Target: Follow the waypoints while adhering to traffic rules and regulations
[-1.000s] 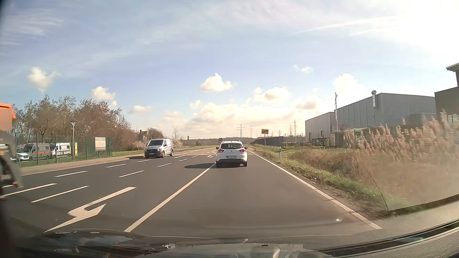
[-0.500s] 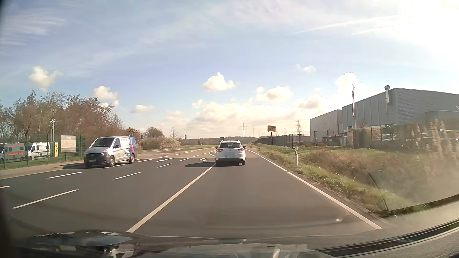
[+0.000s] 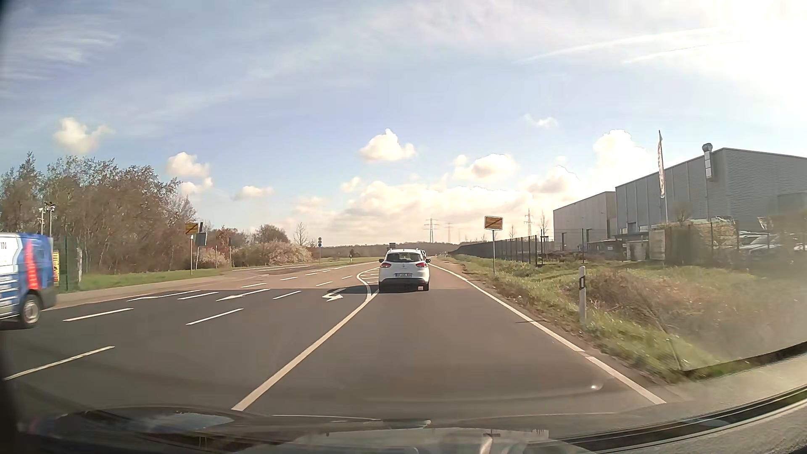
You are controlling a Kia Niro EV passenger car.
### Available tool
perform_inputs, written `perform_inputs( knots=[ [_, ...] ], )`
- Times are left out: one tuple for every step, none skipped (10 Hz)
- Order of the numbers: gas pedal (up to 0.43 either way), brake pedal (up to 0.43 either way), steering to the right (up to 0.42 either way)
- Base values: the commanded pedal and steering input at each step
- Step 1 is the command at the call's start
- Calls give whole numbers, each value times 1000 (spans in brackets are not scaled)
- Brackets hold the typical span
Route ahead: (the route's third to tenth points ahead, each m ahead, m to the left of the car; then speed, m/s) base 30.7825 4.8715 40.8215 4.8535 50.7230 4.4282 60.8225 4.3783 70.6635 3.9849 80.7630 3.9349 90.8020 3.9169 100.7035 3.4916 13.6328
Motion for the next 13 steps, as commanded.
perform_inputs(
  knots=[
    [228, 0, -8],
    [228, 0, -9],
    [228, 0, -9],
    [228, 0, -9],
    [228, 0, -9],
    [228, 0, -9],
    [228, 0, -9],
    [228, 0, -10],
    [228, 0, -10],
    [228, 0, -13],
    [228, 0, -13],
    [228, 0, -13],
    [240, 0, -13]
  ],
)
